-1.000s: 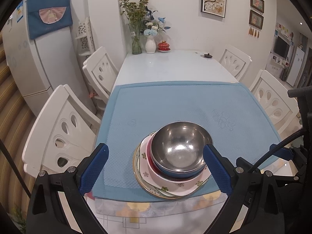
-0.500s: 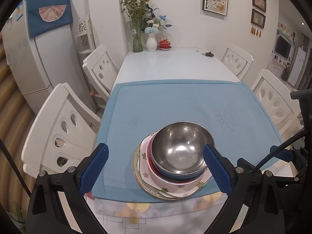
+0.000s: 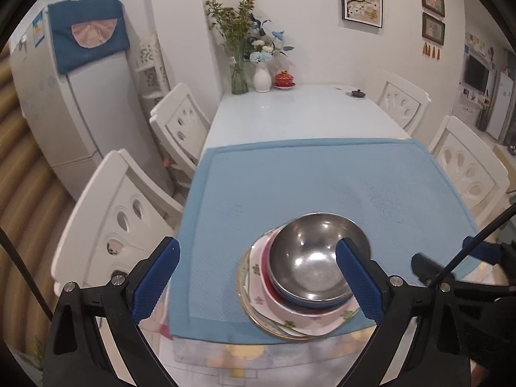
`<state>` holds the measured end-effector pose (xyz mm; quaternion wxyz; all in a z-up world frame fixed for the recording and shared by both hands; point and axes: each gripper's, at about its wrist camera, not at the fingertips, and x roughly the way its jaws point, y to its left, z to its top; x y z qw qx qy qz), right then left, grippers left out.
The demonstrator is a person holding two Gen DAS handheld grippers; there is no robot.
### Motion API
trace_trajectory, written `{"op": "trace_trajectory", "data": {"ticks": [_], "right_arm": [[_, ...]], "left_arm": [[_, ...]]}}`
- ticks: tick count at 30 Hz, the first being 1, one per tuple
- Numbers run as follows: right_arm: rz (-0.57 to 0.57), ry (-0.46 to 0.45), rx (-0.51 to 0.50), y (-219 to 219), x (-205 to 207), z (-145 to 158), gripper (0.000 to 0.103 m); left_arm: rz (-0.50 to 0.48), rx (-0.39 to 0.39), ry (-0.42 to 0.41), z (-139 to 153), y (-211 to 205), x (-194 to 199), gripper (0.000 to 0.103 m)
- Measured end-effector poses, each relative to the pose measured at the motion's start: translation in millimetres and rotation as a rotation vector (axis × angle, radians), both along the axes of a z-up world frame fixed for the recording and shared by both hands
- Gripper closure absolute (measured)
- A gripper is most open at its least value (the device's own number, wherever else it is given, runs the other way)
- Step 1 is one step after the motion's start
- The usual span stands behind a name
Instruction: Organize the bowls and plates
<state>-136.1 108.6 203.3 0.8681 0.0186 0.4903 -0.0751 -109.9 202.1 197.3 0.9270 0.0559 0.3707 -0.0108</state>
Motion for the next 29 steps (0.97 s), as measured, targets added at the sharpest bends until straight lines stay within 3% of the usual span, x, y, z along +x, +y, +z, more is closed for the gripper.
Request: {"op": "trace_trajectory", "data": {"ticks": [6, 19, 25, 29], "right_arm": [[-0.011, -0.047, 0.029, -5, 1, 10, 0.029], [0.0, -0.036, 0.035, -2, 8, 6, 0.029], [0.007, -0.027, 0.032, 0, 12, 4, 0.029], [0.014, -0.023, 0.029, 1, 13, 3, 0.029]], "left_arm": [[0.017, 0.033, 0.001, -1, 4, 3, 0.006], [0.034, 0.088, -0.001, -2, 7, 10, 0.006], [0.037, 0.056, 0.024, -6, 12, 14, 0.005], [0.049, 0.055, -0.008, -4, 16, 14, 0.005]]}}
